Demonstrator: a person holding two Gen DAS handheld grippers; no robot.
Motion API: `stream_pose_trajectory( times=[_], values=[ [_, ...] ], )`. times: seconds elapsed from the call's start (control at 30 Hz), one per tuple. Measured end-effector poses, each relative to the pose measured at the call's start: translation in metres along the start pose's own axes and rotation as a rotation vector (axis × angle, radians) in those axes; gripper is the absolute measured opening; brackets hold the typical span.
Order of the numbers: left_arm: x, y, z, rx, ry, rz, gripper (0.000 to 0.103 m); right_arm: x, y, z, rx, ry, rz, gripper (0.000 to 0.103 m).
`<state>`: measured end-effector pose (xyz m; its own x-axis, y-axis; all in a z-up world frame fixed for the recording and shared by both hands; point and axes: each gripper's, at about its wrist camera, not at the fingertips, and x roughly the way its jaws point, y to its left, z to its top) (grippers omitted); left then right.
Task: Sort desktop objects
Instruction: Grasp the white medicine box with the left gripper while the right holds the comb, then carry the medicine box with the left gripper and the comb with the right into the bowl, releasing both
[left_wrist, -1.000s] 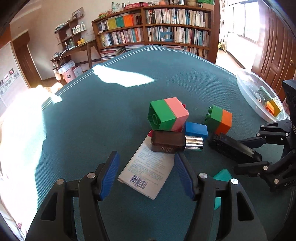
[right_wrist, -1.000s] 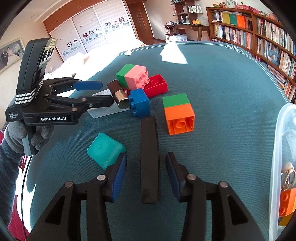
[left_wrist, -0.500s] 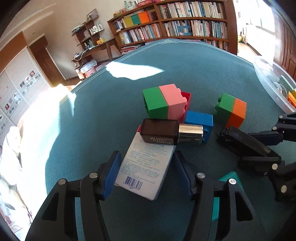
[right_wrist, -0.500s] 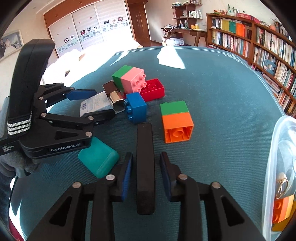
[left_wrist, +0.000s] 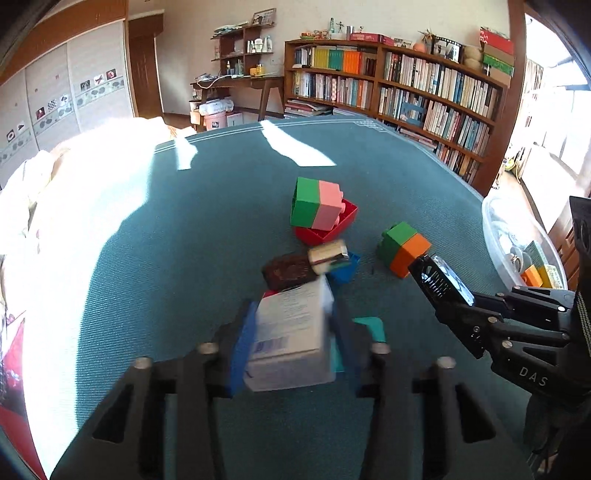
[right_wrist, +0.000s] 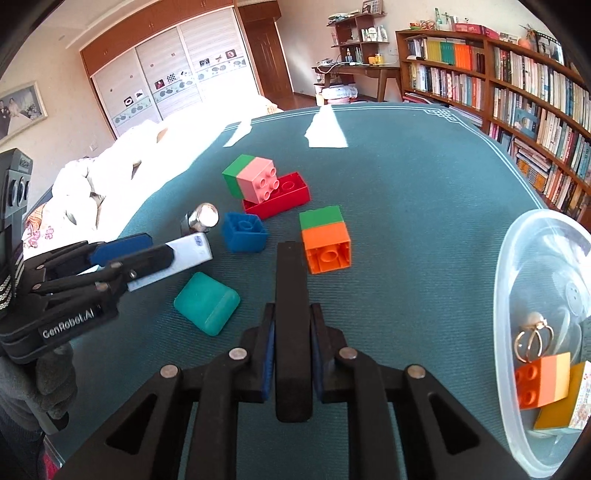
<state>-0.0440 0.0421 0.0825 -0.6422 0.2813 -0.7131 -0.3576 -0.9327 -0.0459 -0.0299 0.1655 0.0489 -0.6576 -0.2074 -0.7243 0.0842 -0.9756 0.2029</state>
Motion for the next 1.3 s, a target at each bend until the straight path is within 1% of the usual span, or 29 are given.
stream_pose_trajectory(
  times=[0.1, 0.2, 0.27, 0.37, 0.43, 0.5, 0.53, 0.57, 0.63, 0.73, 0.8, 0.87, 0.9, 0.93, 0.97, 1.03, 1.17, 1.3],
  values=[
    [-0.010, -0.006, 0.006, -0.037, -0.028, -0.019, 0.013, -0.014, -0.007, 0.000, 0.015, -0.031, -0.022, 0.018],
    [-0.012, -0.017, 0.009, -0.025, -0.044, -0.015, 0.013, -0.027, -0.016, -0.001, 0.033, -0.059, -0.038, 0.018],
    [-0.010, -0.023, 0.009, -0.011, -0.043, 0.002, 0.013, -0.034, -0.024, -0.003, 0.047, -0.074, -0.048, 0.018],
    [-0.005, -0.027, 0.008, -0.013, -0.041, 0.061, 0.014, -0.039, -0.038, -0.004, 0.073, -0.081, -0.048, 0.018],
    [0.003, -0.021, 0.008, -0.034, -0.023, 0.079, 0.027, -0.040, -0.046, -0.006, 0.092, -0.072, -0.038, 0.018],
    [0.010, -0.011, 0.006, -0.065, 0.009, 0.083, 0.061, -0.037, -0.053, -0.007, 0.115, -0.057, -0.019, 0.018],
    [0.013, -0.006, 0.003, -0.081, 0.024, 0.080, 0.065, -0.035, -0.055, -0.009, 0.126, -0.049, -0.011, 0.018],
    [0.015, -0.003, -0.001, -0.097, 0.037, 0.075, 0.067, -0.034, -0.058, -0.009, 0.136, -0.039, -0.004, 0.018],
    [0.021, -0.003, -0.008, -0.116, 0.065, 0.067, 0.067, -0.032, -0.060, -0.012, 0.154, -0.025, 0.016, 0.019],
    [0.033, -0.006, -0.019, -0.104, 0.117, 0.091, 0.067, -0.030, -0.059, -0.015, 0.160, -0.021, 0.027, 0.019],
    [0.035, -0.004, -0.024, -0.125, 0.101, 0.077, 0.070, -0.031, -0.057, -0.015, 0.153, -0.031, 0.030, 0.019],
    [0.036, -0.001, -0.026, -0.159, 0.096, 0.056, 0.070, -0.035, -0.057, -0.015, 0.150, -0.046, 0.029, 0.019],
    [0.037, -0.001, -0.025, -0.173, 0.095, 0.049, 0.068, -0.037, -0.059, -0.014, 0.152, -0.054, 0.029, 0.019],
    [0.036, 0.000, -0.025, -0.188, 0.087, 0.046, 0.063, -0.039, -0.062, -0.014, 0.154, -0.063, 0.028, 0.019],
    [0.035, 0.001, -0.024, -0.202, 0.081, 0.041, 0.053, -0.041, -0.063, -0.013, 0.158, -0.073, 0.027, 0.019],
    [0.034, 0.001, -0.023, -0.216, 0.088, 0.034, 0.053, -0.047, -0.069, -0.013, 0.167, -0.094, 0.020, 0.019],
    [0.026, -0.012, -0.021, -0.187, 0.062, 0.048, 0.053, -0.059, -0.080, -0.011, 0.186, -0.136, -0.002, 0.019],
    [0.012, -0.037, -0.009, -0.126, 0.003, 0.051, 0.053, -0.070, -0.093, -0.010, 0.197, -0.167, -0.047, 0.019]
  ],
)
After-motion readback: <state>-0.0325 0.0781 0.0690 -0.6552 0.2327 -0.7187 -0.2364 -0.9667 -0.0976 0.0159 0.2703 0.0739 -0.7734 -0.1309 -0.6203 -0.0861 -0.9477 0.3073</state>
